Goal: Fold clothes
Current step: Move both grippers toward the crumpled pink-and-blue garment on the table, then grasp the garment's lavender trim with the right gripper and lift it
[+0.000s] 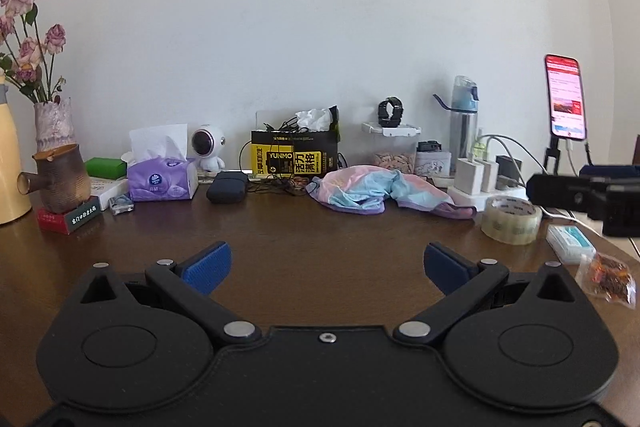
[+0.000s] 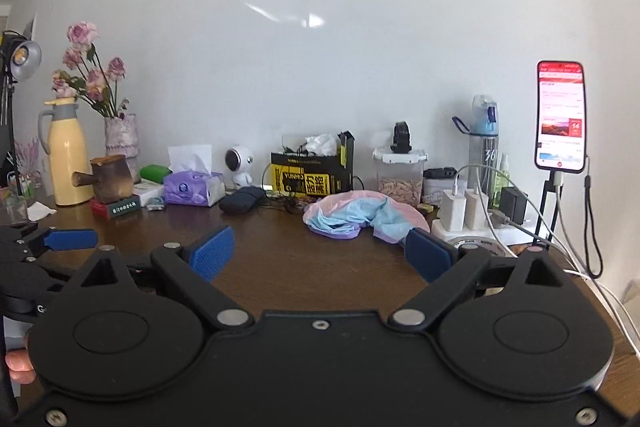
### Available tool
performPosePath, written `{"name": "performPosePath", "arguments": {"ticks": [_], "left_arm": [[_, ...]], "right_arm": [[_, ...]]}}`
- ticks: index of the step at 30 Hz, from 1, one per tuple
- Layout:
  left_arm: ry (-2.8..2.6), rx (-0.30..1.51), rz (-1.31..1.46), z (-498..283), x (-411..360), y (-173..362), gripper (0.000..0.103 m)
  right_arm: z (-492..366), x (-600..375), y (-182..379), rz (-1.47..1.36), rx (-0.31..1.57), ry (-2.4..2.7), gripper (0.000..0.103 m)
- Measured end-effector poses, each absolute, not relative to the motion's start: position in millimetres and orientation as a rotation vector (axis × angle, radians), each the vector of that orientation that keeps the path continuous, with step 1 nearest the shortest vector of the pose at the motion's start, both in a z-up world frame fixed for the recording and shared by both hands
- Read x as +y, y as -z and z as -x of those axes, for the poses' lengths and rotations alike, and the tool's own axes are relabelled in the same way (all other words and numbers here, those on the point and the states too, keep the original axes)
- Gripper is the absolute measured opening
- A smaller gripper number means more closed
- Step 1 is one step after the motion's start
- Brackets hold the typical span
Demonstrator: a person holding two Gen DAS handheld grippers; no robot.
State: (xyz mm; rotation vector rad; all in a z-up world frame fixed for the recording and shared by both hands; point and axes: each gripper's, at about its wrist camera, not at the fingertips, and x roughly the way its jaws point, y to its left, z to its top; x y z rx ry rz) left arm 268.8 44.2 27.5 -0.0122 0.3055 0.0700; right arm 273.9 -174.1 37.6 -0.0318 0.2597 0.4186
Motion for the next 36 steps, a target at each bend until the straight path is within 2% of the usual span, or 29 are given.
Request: {"name": "performPosePath", "arguments": {"ticks": [5, 12, 15, 19, 28, 29, 30, 31, 32, 36], "left_arm": [[-0.096, 0.405, 0.053, -336.8, 67.0, -25.8, 0.103], [-0.169, 0.32, 0.175, -408.6, 112.0, -11.9, 0.103], [-0.152, 0.322, 0.241, -419.1, 130.4, -1.6, 0.103], [-0.179, 0.327, 0.18, -418.1, 133.9, 5.4, 0.103], [-0.166, 0.334, 0.21, -420.9, 140.8, 11.1, 0.103], [-0.16, 0.329, 0.212, -420.1, 141.1, 10.1, 0.103], [-0.152, 0.328, 0.215, -419.5, 141.7, 9.2, 0.103], [-0.148, 0.328, 0.222, -419.1, 142.3, 8.6, 0.103], [-0.143, 0.329, 0.228, -419.2, 142.8, 8.3, 0.103], [-0.132, 0.346, 0.24, -421.3, 143.9, 9.3, 0.103]], "right_arm": [[-341.2, -146.7, -23.3, 0.103, 0.333, -0.44, 0.099], [-452.2, -98.2, -3.8, 0.194, 0.408, -0.414, 0.099], [-512.3, -84.5, 5.0, 0.16, 0.502, -0.405, 0.099], [-565.5, -55.2, 26.3, 0.224, 0.567, -0.441, 0.099], [-629.9, -3.2, 54.7, 0.344, 0.691, -0.414, 0.097], [-635.2, -3.9, 56.7, 0.329, 0.703, -0.397, 0.093], [-640.7, -6.0, 58.4, 0.299, 0.719, -0.386, 0.085], [-643.8, -8.0, 59.0, 0.278, 0.729, -0.382, 0.04], [-645.9, -9.2, 59.2, 0.271, 0.737, -0.373, 0.012], [-646.8, -17.8, 50.4, 0.213, 0.749, -0.38, 0.008]]}}
